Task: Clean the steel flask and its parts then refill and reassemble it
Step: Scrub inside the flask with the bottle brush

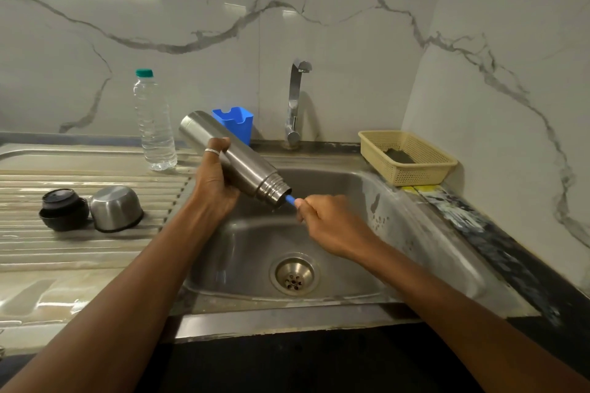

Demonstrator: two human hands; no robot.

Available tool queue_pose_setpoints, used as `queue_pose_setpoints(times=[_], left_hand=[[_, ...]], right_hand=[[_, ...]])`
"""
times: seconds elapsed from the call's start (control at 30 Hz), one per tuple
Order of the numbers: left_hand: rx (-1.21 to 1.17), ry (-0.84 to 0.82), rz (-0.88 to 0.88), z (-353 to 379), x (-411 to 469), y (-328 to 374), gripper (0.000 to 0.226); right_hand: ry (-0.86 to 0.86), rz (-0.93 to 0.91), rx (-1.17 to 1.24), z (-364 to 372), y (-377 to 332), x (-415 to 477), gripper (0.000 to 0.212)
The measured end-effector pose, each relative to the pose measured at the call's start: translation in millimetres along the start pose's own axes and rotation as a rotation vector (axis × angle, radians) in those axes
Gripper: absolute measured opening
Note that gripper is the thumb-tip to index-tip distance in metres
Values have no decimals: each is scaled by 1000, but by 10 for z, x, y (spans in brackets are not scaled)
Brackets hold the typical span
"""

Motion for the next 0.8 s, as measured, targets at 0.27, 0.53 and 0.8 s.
queue_pose_setpoints(times=[0.27, 0.53, 0.8], left_hand=[[-18, 37, 26, -59, 28, -17, 68], [-41, 83, 48, -112, 46, -9, 65], [-30, 90, 53, -124, 47, -16, 62]], right_hand=[[228, -208, -485, -46, -169, -43, 27], [225, -196, -481, -91, -135, -39, 27], [365, -267, -683, -72, -241, -67, 19]])
Point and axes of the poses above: each hand's wrist, its own x-axis towards the middle knuckle, its own z-axis out of the palm, y = z × x, the point moved 6 cm from there along x, towards the middle knuckle, and after that the axes turned 15 degrees about -y, right-handed, at the moved point
